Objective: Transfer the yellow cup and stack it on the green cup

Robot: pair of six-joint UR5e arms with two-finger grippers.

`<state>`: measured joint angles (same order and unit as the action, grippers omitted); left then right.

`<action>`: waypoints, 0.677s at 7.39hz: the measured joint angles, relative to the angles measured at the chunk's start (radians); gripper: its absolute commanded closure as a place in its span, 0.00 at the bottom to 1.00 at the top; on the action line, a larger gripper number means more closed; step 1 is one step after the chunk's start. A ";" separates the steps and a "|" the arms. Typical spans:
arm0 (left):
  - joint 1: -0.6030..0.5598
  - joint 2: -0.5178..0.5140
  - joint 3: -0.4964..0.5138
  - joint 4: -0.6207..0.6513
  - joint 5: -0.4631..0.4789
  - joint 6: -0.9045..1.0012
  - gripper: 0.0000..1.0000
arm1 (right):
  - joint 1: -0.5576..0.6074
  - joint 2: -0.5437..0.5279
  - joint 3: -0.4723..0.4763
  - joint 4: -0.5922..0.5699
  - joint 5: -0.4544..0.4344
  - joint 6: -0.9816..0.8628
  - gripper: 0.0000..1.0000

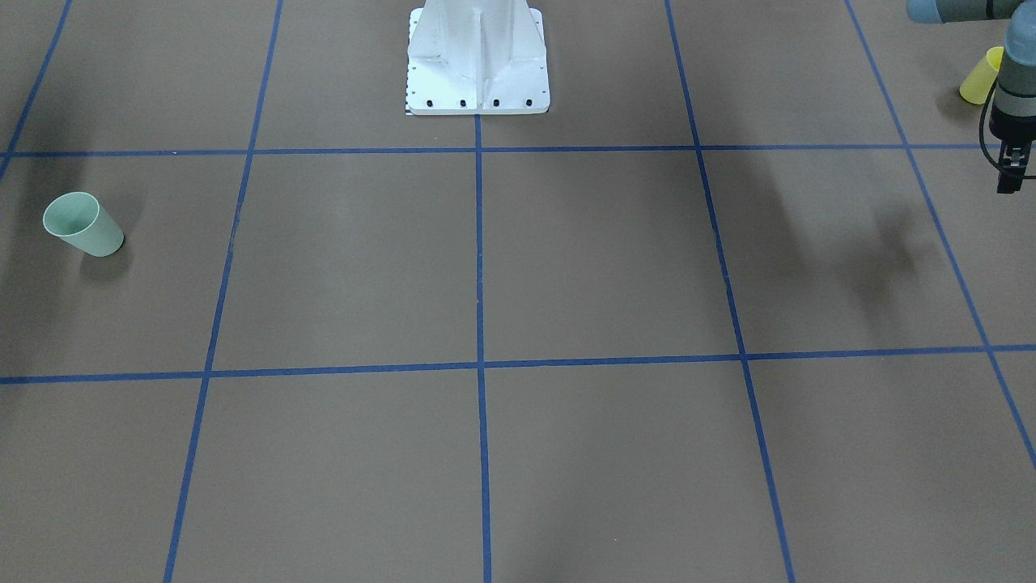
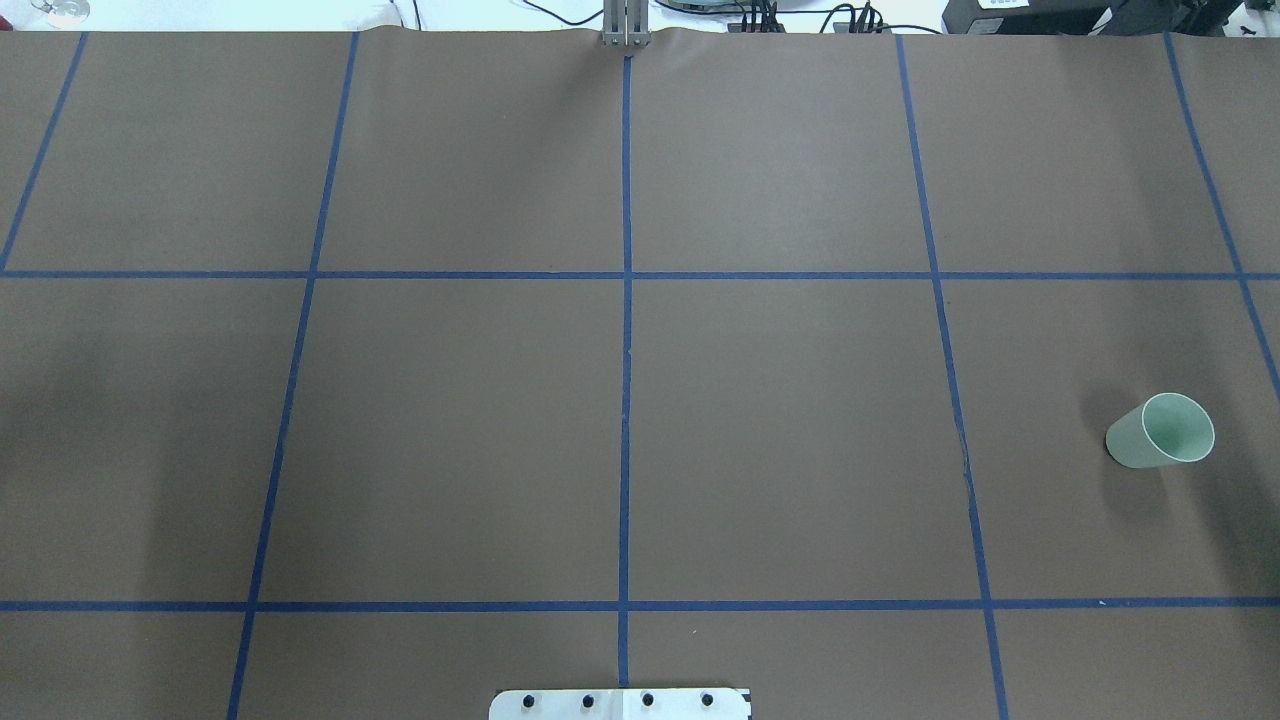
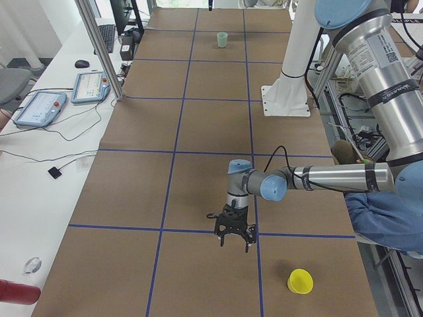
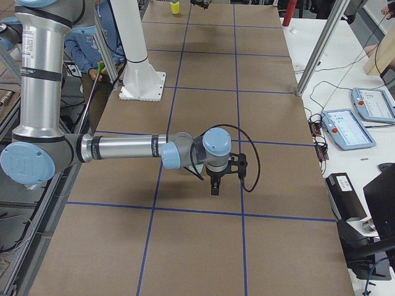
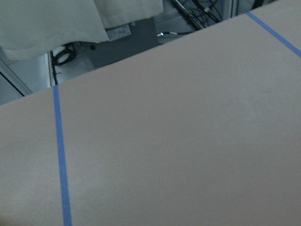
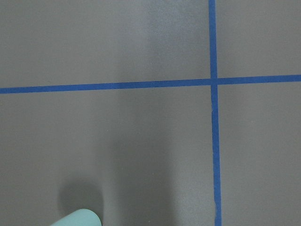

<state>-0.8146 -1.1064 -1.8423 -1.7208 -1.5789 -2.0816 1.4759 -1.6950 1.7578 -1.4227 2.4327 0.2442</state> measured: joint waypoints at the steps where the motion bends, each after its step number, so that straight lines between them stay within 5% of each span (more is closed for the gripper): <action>1: 0.062 -0.005 0.000 0.097 0.008 -0.131 0.01 | -0.002 -0.001 -0.001 0.013 -0.002 0.000 0.00; 5: 0.241 -0.001 0.048 0.378 -0.094 -0.579 0.01 | -0.005 -0.056 0.000 0.084 0.004 0.000 0.00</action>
<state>-0.5735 -1.1074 -1.7941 -1.3425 -1.6734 -2.6602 1.4712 -1.7512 1.7579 -1.3388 2.4371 0.2439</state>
